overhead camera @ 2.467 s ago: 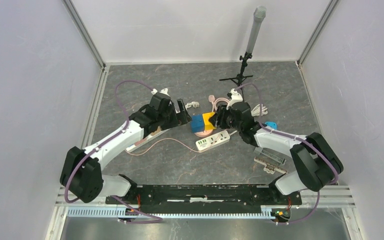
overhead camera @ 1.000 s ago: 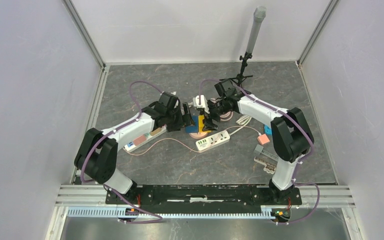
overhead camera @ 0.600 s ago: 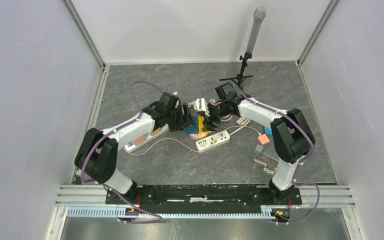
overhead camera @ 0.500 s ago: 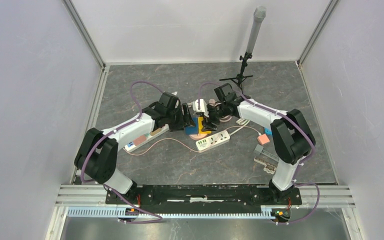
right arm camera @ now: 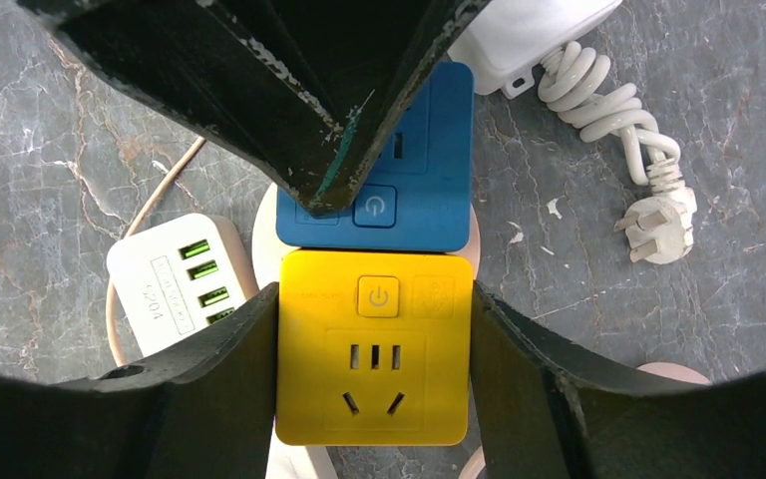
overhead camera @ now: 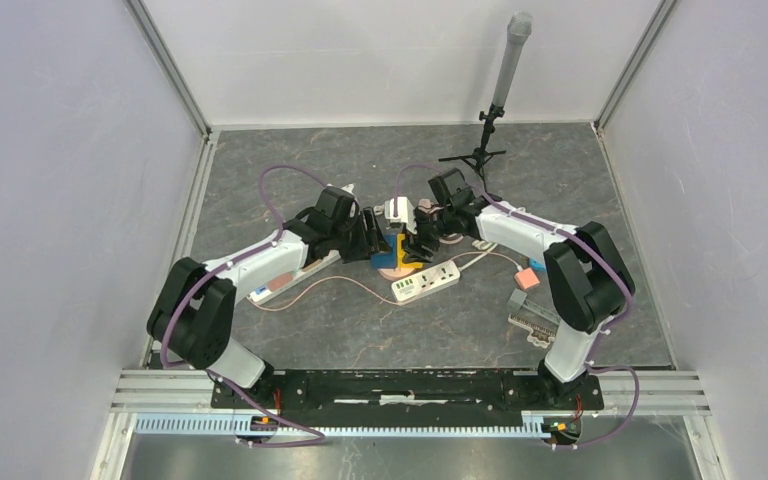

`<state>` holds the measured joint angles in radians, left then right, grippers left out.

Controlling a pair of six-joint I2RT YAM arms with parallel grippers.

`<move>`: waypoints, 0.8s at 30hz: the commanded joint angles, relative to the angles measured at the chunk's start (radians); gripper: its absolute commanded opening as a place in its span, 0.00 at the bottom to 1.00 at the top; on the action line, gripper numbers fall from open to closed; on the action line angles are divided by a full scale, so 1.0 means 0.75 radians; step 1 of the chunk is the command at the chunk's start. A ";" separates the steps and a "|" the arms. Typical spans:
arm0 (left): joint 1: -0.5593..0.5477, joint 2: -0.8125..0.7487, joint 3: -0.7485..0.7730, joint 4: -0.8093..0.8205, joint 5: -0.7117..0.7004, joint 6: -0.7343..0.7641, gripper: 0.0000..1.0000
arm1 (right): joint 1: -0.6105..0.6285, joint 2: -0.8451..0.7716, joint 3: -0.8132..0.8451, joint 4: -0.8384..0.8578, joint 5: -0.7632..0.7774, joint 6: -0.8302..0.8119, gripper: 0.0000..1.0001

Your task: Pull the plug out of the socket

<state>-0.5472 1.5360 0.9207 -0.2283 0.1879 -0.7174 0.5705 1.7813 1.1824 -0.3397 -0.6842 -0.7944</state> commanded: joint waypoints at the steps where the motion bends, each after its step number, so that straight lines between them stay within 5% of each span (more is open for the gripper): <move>1: 0.003 0.063 -0.056 -0.147 -0.138 0.049 0.62 | 0.046 -0.058 0.094 0.034 -0.134 0.093 0.00; 8: 0.001 0.080 -0.079 -0.139 -0.132 0.055 0.57 | 0.158 -0.073 0.072 0.012 0.051 0.016 0.00; 15: 0.001 0.075 -0.108 -0.141 -0.156 0.064 0.55 | 0.086 -0.147 0.037 0.126 -0.124 0.074 0.00; 24: -0.002 0.089 -0.100 -0.140 -0.132 0.065 0.54 | 0.168 -0.141 0.062 0.066 0.019 0.054 0.00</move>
<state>-0.5449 1.5242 0.9009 -0.2153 0.1951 -0.7166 0.6342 1.7576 1.1934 -0.3614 -0.5537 -0.7673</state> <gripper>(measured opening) 0.607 0.656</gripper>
